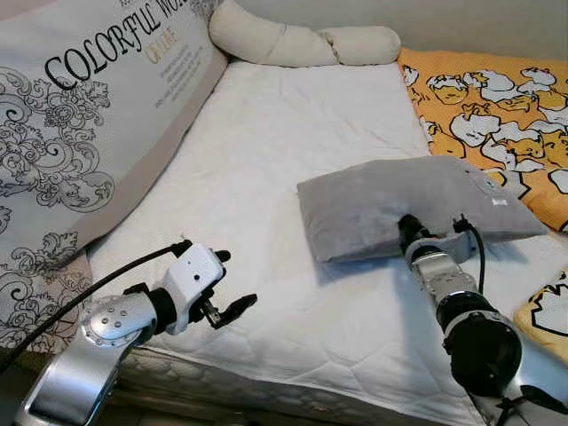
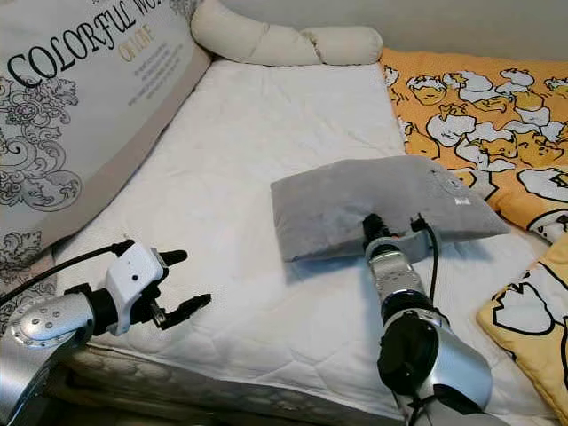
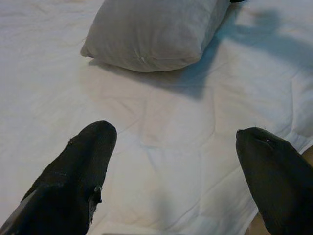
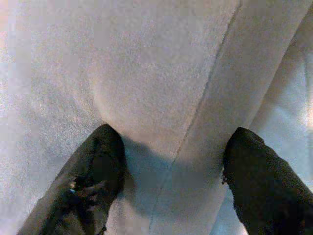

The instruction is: Clean up the room

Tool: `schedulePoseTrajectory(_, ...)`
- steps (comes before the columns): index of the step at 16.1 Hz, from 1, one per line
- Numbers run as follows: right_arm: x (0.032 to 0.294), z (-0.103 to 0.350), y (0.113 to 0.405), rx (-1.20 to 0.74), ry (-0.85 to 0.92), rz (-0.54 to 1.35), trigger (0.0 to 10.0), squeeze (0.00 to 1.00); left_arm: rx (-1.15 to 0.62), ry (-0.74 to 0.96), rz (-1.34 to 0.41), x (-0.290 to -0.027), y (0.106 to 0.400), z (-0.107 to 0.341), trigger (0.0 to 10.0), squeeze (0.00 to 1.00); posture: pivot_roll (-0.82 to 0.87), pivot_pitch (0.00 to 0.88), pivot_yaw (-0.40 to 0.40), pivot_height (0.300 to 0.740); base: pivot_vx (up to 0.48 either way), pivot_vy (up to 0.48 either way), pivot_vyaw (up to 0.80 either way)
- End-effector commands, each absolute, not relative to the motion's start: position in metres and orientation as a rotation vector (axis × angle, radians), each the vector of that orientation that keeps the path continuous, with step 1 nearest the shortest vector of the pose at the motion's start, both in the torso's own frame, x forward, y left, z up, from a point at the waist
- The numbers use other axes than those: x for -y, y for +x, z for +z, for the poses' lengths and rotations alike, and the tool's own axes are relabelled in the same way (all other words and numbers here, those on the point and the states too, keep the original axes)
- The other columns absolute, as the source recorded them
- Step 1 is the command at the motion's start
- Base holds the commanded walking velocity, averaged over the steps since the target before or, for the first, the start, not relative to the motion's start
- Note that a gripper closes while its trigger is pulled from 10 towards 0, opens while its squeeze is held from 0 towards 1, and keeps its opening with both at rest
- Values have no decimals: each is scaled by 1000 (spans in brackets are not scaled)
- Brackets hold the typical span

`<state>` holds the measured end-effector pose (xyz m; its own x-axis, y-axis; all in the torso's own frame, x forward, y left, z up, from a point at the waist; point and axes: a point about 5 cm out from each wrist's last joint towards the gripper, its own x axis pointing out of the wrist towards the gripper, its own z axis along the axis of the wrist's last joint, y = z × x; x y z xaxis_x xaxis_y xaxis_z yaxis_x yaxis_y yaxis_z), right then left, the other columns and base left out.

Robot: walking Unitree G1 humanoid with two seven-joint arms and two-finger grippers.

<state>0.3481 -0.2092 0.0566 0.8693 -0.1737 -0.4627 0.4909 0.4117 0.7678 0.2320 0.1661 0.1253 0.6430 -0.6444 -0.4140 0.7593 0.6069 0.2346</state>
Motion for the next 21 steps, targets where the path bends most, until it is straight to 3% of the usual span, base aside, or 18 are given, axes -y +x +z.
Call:
schedulePoseTrajectory(1,213,63,352,-320,1050,-437,0,0,-297,410,-833,-163,231,128,10000,75,173,0,44,740,0,0,0)
schedulePoseTrajectory(11,216,61,350,-315,1063,-452,0,0,-316,422,-852,-162,229,125,10000,78,167,0,57,740,0,0,0)
schedulePoseTrajectory(21,229,63,349,-314,1063,-490,0,0,-285,392,-813,-153,245,115,10000,82,91,0,58,740,0,0,0)
